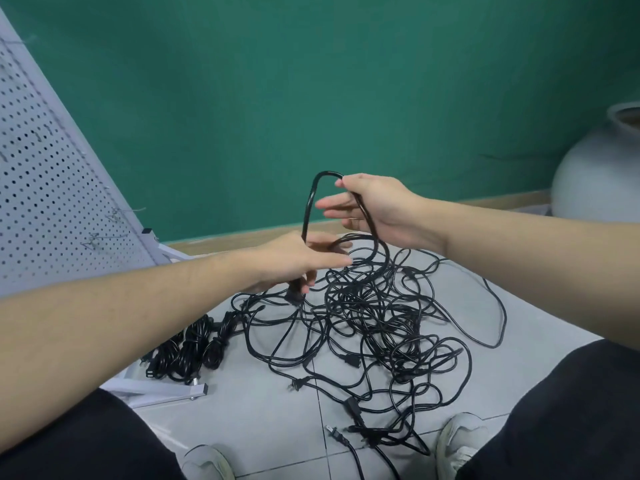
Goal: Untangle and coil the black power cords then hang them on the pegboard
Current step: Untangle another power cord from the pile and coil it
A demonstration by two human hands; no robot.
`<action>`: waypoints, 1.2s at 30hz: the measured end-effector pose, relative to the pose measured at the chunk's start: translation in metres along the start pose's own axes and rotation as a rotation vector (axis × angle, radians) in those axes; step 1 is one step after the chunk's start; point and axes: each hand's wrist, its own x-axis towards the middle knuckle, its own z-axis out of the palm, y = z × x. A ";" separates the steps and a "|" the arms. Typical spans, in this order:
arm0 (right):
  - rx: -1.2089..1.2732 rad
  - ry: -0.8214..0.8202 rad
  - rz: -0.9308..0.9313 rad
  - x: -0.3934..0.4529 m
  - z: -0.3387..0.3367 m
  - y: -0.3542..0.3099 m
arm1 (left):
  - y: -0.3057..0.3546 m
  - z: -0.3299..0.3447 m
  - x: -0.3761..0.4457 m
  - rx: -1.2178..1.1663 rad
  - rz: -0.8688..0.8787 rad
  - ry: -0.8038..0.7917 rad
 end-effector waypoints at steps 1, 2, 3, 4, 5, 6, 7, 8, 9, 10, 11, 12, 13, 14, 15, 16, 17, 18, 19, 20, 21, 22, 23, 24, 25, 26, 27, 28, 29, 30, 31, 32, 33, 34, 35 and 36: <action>0.013 -0.006 0.006 0.000 0.003 0.000 | 0.002 0.002 0.001 0.063 0.023 -0.009; 0.015 -0.015 0.013 -0.001 0.006 0.000 | 0.005 0.004 0.001 0.127 0.047 -0.008; 0.005 -0.023 0.018 -0.001 0.007 0.001 | 0.007 0.005 0.001 0.161 0.068 -0.003; -0.020 -0.030 0.019 -0.001 0.007 0.002 | 0.010 0.007 0.001 0.151 0.080 0.001; -0.051 -0.034 0.018 -0.001 0.006 0.003 | 0.011 0.009 0.001 0.097 0.083 0.002; -0.081 -0.037 0.025 -0.001 0.005 0.003 | 0.012 0.010 0.001 0.013 0.080 0.009; -0.111 -0.039 0.040 0.000 0.002 0.004 | 0.013 0.010 0.001 -0.076 0.076 0.025; -0.148 -0.042 0.063 0.001 -0.001 0.006 | 0.014 0.009 0.001 -0.157 0.069 0.053; -0.190 -0.056 0.094 0.001 -0.004 0.009 | 0.016 0.007 0.001 -0.231 0.065 0.092; -0.223 -0.084 0.126 0.001 -0.006 0.014 | 0.017 0.005 0.000 -0.310 0.063 0.139; -0.245 -0.127 0.154 0.000 -0.008 0.019 | 0.018 0.001 0.000 -0.389 0.057 0.192; -0.275 -0.177 0.167 -0.002 -0.010 0.024 | 0.019 -0.002 0.000 -0.459 0.046 0.242; -0.320 -0.230 0.164 -0.005 -0.011 0.028 | 0.020 -0.006 -0.001 -0.500 0.034 0.284; -0.377 -0.281 0.150 -0.007 -0.012 0.029 | 0.020 -0.009 -0.002 -0.518 0.021 0.313; -0.431 -0.321 0.135 -0.008 -0.013 0.030 | 0.020 -0.012 -0.003 -0.523 0.012 0.332; -0.470 -0.359 0.130 -0.008 -0.014 0.029 | 0.020 -0.014 -0.005 -0.523 0.006 0.344; -0.489 -0.398 0.135 -0.007 -0.015 0.028 | 0.021 -0.015 -0.006 -0.524 -0.001 0.354; -0.500 -0.434 0.145 -0.007 -0.016 0.028 | 0.022 -0.016 -0.007 -0.525 -0.012 0.368; -0.517 -0.457 0.143 -0.006 -0.017 0.028 | 0.022 -0.019 -0.008 -0.522 -0.025 0.381; -0.540 -0.462 0.118 -0.005 -0.020 0.030 | 0.023 -0.022 -0.008 -0.516 -0.042 0.389; -0.546 -0.443 0.077 -0.004 -0.023 0.030 | 0.021 -0.027 -0.009 -0.502 -0.068 0.388; -0.528 -0.392 0.030 -0.002 -0.026 0.030 | 0.018 -0.035 -0.010 -0.483 -0.105 0.373; -0.503 -0.323 -0.013 0.001 -0.030 0.029 | 0.013 -0.045 -0.012 -0.461 -0.151 0.338; -0.499 -0.257 -0.051 0.002 -0.033 0.028 | 0.008 -0.054 -0.015 -0.436 -0.201 0.287; -0.528 -0.207 -0.080 0.004 -0.035 0.027 | 0.001 -0.063 -0.018 -0.400 -0.249 0.227; -0.586 -0.179 -0.099 0.005 -0.036 0.028 | -0.005 -0.069 -0.022 -0.337 -0.297 0.169; -0.657 -0.170 -0.118 0.005 -0.035 0.028 | -0.011 -0.074 -0.026 -0.251 -0.340 0.118; -0.739 -0.175 -0.142 0.004 -0.031 0.028 | -0.016 -0.076 -0.032 -0.162 -0.384 0.066; -0.817 -0.186 -0.176 0.003 -0.026 0.027 | -0.020 -0.079 -0.038 -0.086 -0.423 0.001; -0.875 -0.200 -0.219 0.000 -0.019 0.025 | -0.025 -0.082 -0.043 -0.035 -0.448 -0.070; -0.899 -0.213 -0.260 -0.001 -0.014 0.023 | -0.031 -0.087 -0.047 -0.023 -0.462 -0.134; -0.898 -0.228 -0.285 -0.004 -0.009 0.020 | -0.036 -0.093 -0.051 -0.044 -0.466 -0.181; -0.892 -0.246 -0.302 -0.006 -0.006 0.017 | -0.039 -0.097 -0.053 -0.084 -0.458 -0.206; -0.896 -0.269 -0.308 -0.008 -0.002 0.014 | -0.041 -0.100 -0.054 -0.114 -0.435 -0.213; -0.913 -0.295 -0.309 -0.009 0.001 0.012 | -0.041 -0.102 -0.054 -0.107 -0.396 -0.215; -0.933 -0.324 -0.307 -0.011 0.005 0.012 | -0.039 -0.100 -0.053 -0.060 -0.337 -0.215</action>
